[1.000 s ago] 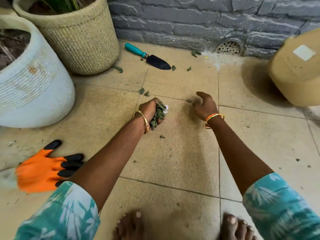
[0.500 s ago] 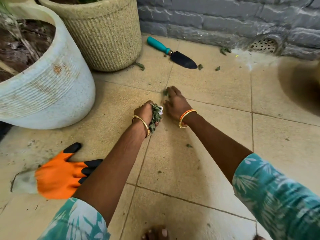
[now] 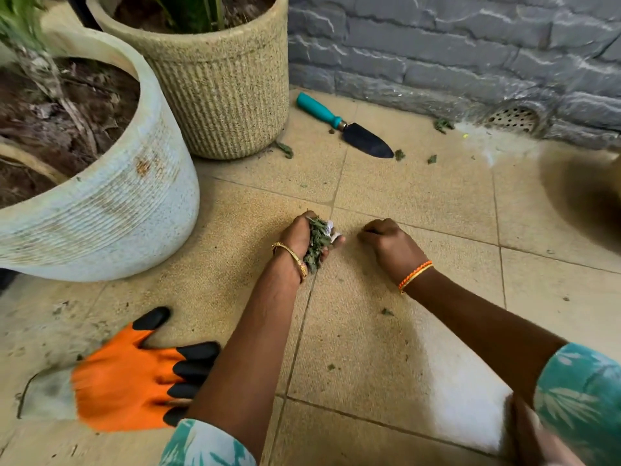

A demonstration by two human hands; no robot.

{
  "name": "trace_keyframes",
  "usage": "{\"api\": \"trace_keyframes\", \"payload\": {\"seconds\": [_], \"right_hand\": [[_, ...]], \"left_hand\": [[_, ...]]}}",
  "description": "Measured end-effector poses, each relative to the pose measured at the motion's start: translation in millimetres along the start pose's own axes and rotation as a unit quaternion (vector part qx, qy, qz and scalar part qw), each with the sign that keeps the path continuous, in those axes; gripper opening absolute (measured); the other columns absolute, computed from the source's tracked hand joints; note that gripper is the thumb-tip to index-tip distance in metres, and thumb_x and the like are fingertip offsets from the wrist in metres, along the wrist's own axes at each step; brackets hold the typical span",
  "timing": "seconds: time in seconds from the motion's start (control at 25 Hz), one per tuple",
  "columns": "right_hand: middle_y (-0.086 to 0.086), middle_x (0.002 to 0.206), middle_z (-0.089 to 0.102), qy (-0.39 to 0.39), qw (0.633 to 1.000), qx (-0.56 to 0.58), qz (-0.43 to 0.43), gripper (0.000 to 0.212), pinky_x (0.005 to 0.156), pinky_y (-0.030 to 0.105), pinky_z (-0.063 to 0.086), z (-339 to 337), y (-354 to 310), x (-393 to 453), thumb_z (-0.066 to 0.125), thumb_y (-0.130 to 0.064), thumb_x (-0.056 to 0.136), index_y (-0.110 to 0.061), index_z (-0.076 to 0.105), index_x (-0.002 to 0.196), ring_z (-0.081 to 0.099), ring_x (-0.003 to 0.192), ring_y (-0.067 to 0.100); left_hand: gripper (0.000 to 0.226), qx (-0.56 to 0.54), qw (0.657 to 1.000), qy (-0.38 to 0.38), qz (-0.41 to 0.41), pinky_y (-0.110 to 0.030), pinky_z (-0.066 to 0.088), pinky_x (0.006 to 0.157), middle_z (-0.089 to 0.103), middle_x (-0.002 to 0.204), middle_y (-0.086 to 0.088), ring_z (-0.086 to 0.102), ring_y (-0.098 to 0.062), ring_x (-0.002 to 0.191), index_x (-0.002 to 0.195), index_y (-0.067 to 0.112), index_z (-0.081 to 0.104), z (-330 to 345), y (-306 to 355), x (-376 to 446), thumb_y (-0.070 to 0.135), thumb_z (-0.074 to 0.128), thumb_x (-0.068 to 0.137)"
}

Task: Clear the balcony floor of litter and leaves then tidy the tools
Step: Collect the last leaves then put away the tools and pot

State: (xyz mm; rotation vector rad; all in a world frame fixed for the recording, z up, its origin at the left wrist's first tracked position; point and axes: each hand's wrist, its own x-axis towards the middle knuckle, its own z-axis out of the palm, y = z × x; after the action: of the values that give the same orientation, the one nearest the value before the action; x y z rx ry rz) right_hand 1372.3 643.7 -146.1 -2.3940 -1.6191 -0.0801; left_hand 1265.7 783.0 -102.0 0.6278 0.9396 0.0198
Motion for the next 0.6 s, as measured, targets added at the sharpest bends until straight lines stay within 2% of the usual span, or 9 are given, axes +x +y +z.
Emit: {"api": "trace_keyframes", "payload": {"seconds": [0.08,0.16,0.28,0.36,0.44,0.52,0.6], "right_hand": [[0.023,0.084,0.065,0.011,0.999,0.027,0.031,0.017,0.062,0.041,0.056,-1,-3,7,0.064,0.016,0.069,0.007,0.069,0.083,0.063,0.078,0.040],[0.021,0.083,0.065,0.092,0.983,0.128,0.093,0.017,0.067,0.032,0.053,-6,-11,11,0.064,0.015,0.072,0.005,0.072,0.083,0.064,0.075,0.032],[0.010,0.083,0.069,0.159,0.934,0.276,0.160,0.019,0.070,0.025,0.051,-18,-29,12,0.067,0.008,0.073,-0.005,0.074,0.086,0.061,0.073,0.015],[0.008,0.081,0.071,0.134,0.921,0.325,0.167,0.028,0.071,0.027,0.054,-25,-37,15,0.066,0.007,0.073,-0.009,0.071,0.095,0.065,0.073,0.016],[0.012,0.081,0.071,0.074,0.934,0.315,0.151,0.036,0.073,0.032,0.054,-29,-34,18,0.061,0.007,0.074,-0.012,0.066,0.104,0.066,0.078,0.024],[0.011,0.085,0.070,0.038,0.948,0.289,0.124,0.036,0.076,0.034,0.049,-32,-23,19,0.054,0.004,0.076,-0.013,0.065,0.105,0.062,0.087,0.028],[0.007,0.092,0.069,0.095,0.935,0.299,0.168,0.030,0.080,0.032,0.049,-39,2,24,0.051,0.001,0.078,-0.011,0.068,0.100,0.059,0.090,0.026]], "left_hand": [[0.035,-0.020,1.000,-0.002,-0.009,-0.011,0.035,0.029,0.058,0.079,-0.012,0.064,-0.022,0.058,0.082,0.000,0.053,3,0,1,0.024,0.035,0.099],[0.032,-0.027,0.999,0.022,-0.003,-0.016,0.044,0.034,0.059,0.096,-0.016,0.063,-0.024,0.074,0.098,-0.003,0.055,6,-2,8,0.024,0.038,0.099],[0.025,0.000,0.999,0.049,0.021,-0.029,0.055,0.048,0.060,0.082,-0.009,0.060,-0.020,0.071,0.082,0.008,0.056,14,-9,20,0.024,0.042,0.094],[0.026,0.017,0.998,0.052,0.034,-0.024,0.051,0.055,0.059,0.075,-0.005,0.058,-0.018,0.065,0.075,0.014,0.057,21,-13,25,0.026,0.042,0.092],[0.027,0.015,0.997,0.067,0.046,-0.019,0.046,0.049,0.060,0.072,-0.004,0.058,-0.018,0.058,0.073,0.014,0.059,27,-15,28,0.025,0.044,0.091],[0.024,0.026,0.994,0.095,0.055,-0.019,0.046,0.042,0.061,0.069,-0.005,0.059,-0.017,0.050,0.071,0.013,0.060,30,-15,31,0.023,0.048,0.089],[0.026,0.031,0.990,0.120,0.062,-0.018,0.046,0.037,0.061,0.057,-0.004,0.057,-0.014,0.039,0.067,0.011,0.059,29,-10,33,0.020,0.050,0.090]]}}
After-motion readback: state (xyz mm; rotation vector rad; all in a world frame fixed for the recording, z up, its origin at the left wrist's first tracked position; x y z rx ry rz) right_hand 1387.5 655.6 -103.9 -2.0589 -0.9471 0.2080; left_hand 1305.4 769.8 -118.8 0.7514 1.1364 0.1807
